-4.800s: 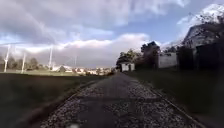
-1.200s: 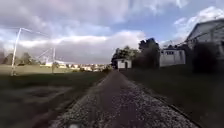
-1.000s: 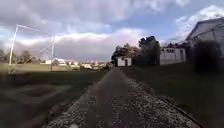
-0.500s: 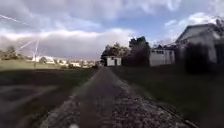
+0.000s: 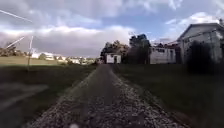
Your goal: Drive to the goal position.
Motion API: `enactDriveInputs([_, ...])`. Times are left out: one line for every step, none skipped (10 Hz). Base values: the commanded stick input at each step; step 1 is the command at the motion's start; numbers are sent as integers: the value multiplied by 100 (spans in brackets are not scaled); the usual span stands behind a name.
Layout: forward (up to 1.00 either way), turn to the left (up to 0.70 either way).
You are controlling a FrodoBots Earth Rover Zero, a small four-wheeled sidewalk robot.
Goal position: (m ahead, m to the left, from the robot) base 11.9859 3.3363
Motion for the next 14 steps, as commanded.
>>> enactDriveInputs([100,0])
enactDriveInputs([100,0])
enactDriveInputs([100,0])
enactDriveInputs([100,13])
enactDriveInputs([100,35])
enactDriveInputs([100,10])
enactDriveInputs([100,0])
enactDriveInputs([100,0])
enactDriveInputs([100,0])
enactDriveInputs([100,0])
enactDriveInputs([100,0])
enactDriveInputs([100,0])
enactDriveInputs([100,0])
enactDriveInputs([100,0])
